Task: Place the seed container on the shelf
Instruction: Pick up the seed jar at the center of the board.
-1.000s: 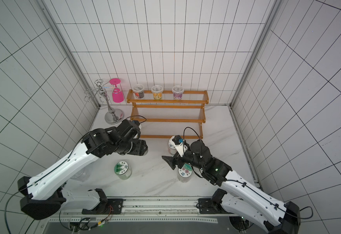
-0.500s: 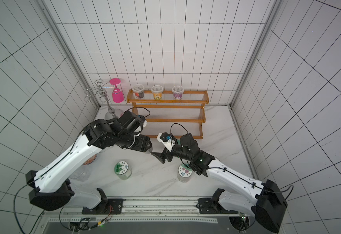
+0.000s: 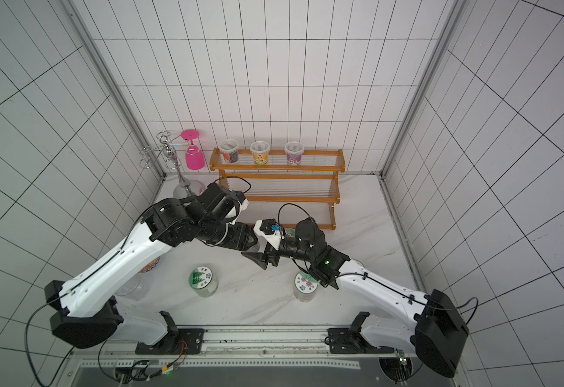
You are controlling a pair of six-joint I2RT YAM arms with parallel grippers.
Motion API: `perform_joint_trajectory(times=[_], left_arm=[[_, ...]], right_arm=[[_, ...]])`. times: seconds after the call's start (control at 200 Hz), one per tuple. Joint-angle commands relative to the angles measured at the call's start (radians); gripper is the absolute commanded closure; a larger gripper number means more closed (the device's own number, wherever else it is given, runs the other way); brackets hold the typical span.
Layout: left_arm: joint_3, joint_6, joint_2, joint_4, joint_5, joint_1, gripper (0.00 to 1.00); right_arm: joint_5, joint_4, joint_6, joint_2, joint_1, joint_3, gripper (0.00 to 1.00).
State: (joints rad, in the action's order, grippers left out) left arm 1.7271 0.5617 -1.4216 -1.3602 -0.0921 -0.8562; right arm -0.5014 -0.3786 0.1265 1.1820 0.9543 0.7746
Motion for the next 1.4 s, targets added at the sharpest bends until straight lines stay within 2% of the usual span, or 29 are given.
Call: perform_joint_trajectory(times=[0.0, 0.255, 0.405, 0.53, 0.64, 0.755, 0.879, 1.009, 1.204, 1.394], left_arm=[[-0.010, 0.007, -0.002, 0.044, -0.015, 0.000, 0.40], [-0.009, -0.002, -0.002, 0.044, -0.003, 0.000, 0.39], [-0.009, -0.019, -0.001, 0.051, 0.014, 0.000, 0.26], [-0.011, -0.047, 0.014, 0.079, 0.006, 0.002, 0.13], [-0.022, -0.064, 0.061, 0.136, -0.002, 0.005, 0.07], [-0.025, -0.091, 0.123, 0.185, 0.051, 0.009, 0.02], [-0.052, -0.112, 0.205, 0.220, 0.148, 0.009, 0.02], [-0.166, -0.118, 0.332, 0.299, 0.229, 0.009, 0.02], [-0.336, -0.112, 0.489, 0.403, 0.267, 0.009, 0.01], [-0.402, -0.106, 0.551, 0.418, 0.296, 0.009, 0.01]], right_arm=[[-0.020, -0.025, -0.011, 0.020, 0.008, 0.057, 0.18], [-0.022, -0.013, -0.001, 0.023, 0.009, 0.068, 0.41], [-0.025, -0.008, 0.008, 0.012, 0.009, 0.065, 0.48], [-0.010, -0.035, -0.001, 0.003, 0.008, 0.045, 0.48], [-0.007, -0.065, -0.005, 0.001, 0.005, 0.025, 0.47], [0.001, -0.074, -0.021, 0.005, -0.005, 0.019, 0.47], [-0.003, -0.166, -0.089, 0.001, -0.057, -0.011, 0.47], [-0.022, -0.263, -0.177, -0.007, -0.145, -0.024, 0.47], [0.037, -0.212, -0.162, -0.021, -0.257, 0.030, 0.47], [0.067, -0.174, -0.137, -0.010, -0.415, 0.105, 0.45]])
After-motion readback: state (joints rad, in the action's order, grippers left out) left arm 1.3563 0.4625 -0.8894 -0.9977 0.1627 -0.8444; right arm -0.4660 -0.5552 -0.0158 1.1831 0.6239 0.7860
